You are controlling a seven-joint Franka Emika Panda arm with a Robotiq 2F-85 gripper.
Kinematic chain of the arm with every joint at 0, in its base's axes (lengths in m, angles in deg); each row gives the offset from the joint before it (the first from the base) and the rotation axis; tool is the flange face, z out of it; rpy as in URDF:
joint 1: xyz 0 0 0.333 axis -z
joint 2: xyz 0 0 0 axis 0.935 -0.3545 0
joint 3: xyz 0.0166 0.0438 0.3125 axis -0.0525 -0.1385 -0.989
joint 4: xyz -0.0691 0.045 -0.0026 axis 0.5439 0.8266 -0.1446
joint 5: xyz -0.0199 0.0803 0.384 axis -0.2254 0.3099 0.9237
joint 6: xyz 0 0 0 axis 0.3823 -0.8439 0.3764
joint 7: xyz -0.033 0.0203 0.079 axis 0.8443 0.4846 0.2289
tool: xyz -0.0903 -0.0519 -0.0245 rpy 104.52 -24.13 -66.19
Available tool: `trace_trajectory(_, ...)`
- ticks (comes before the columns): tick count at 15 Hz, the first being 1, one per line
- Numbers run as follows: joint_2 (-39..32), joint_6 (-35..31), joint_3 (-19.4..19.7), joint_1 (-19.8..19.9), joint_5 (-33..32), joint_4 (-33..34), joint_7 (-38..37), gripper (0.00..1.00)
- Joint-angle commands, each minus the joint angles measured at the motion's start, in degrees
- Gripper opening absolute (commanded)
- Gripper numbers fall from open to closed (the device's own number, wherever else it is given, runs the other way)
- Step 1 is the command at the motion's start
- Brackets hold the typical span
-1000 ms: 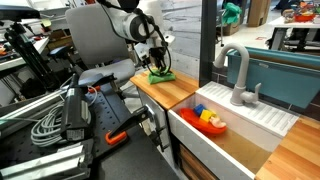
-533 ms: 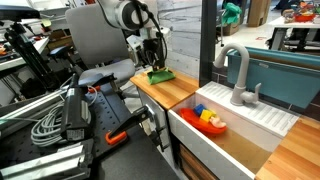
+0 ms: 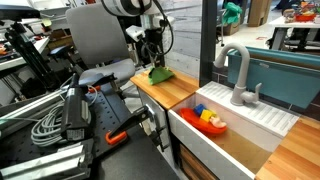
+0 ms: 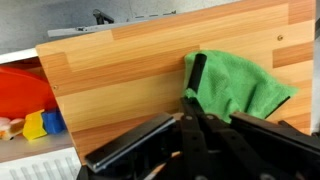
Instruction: Move the cloth to the right on the counter
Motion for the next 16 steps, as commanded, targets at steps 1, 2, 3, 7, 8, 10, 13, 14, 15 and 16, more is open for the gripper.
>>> trace_trajectory(1, 3.0, 3.1, 0.7, 2.6, -1.9, -2.1, 2.0, 0.0)
trace_trajectory(2, 3.2, 3.6, 1.3, 3.2, -2.6, -2.1, 2.4, 0.0)
trace_trajectory(3, 3.2, 4.1, 1.7, 3.7, -3.2, -2.1, 2.8, 0.0)
trace_trajectory(7, 1.9, 6.7, 4.1, 5.1, -6.5, -1.3, 4.0, 0.0)
trace_trajectory(8, 1.4, 7.5, 4.8, 5.2, -7.4, -1.1, 4.1, 0.0)
trace_trajectory(10, 0.0, 8.5, 6.0, 5.2, -9.2, -0.5, 4.0, 0.0)
trace_trajectory(13, -2.2, 9.8, 7.6, 4.7, -11.8, 0.3, 3.4, 0.0)
trace_trajectory(14, -2.7, 10.0, 7.9, 4.6, -12.5, 0.5, 3.3, 0.0)
trace_trajectory(15, -3.4, 10.2, 8.3, 4.4, -13.3, 0.8, 3.2, 0.0)
trace_trajectory(16, -4.0, 10.3, 8.7, 4.2, -13.9, 1.0, 2.9, 0.0)
